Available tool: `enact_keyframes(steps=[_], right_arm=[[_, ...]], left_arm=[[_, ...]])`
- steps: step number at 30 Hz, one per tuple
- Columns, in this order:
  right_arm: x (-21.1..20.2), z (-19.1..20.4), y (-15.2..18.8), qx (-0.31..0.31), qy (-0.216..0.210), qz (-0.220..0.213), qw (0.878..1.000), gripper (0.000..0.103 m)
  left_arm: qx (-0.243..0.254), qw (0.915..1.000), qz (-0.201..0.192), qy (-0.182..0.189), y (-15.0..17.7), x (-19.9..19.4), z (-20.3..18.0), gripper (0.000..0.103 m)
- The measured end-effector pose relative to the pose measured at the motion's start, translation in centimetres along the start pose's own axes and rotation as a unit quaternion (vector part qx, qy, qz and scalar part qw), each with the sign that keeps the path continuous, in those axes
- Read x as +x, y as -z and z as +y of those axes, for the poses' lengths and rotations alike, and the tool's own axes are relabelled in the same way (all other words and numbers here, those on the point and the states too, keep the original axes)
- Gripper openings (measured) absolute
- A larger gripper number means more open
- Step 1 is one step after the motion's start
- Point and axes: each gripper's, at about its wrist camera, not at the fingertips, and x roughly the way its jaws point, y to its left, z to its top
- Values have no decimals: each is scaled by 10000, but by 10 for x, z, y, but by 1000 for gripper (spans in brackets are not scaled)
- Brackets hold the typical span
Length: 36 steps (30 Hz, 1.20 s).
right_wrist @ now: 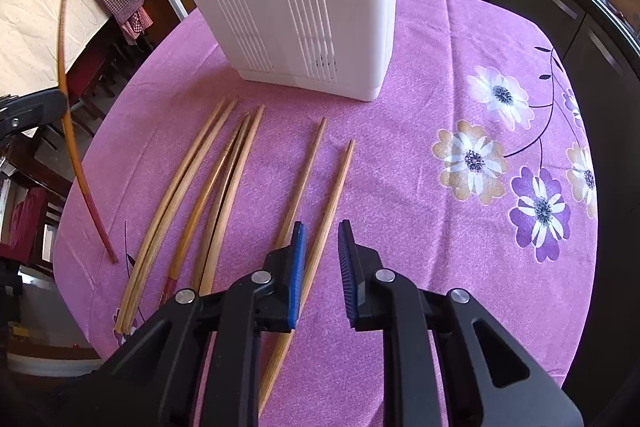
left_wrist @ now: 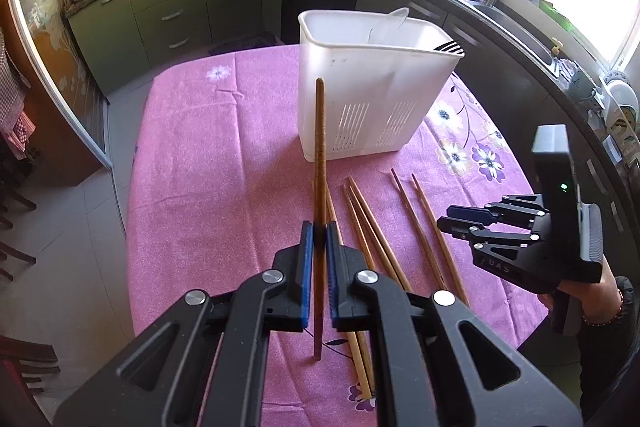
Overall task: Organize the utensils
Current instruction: 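Lift the chopstick upright with the left gripper while the right gripper grasps another chopstick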
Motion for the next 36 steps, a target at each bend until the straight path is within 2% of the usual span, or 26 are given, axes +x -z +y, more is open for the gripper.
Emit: enact_keyframes(steps=[3,8,11,16,20,26,30,36], right_arm=[[9,0,-7,44,80,218,9997,18],[21,8,-14,-2,290,482,9984,18],[25,14,-18,-77,451,502,9977,11],[27,23,-18,-114,509,397,9978,7],[7,24,-20,-62,425,-17,9991,7],[-67,33,-15,-154,386,-1082,9933,7],[-118,36,5,-233,409,-1761,9832,7],[-158,33,49,-169,386,-2250,9734,7]], left_arm=[[119,9997,-209,-81,5,-11,-3,7],[193,9994,-291,-55,10,-17,-2,7],[201,9993,-304,-30,13,-17,-1,7],[194,9993,-333,-3,15,-19,1,7],[194,9992,-362,-26,15,-21,1,7],[204,9990,-392,-10,16,-22,0,7],[187,9989,-426,13,17,-24,1,7],[218,9985,-501,6,25,-28,1,7]])
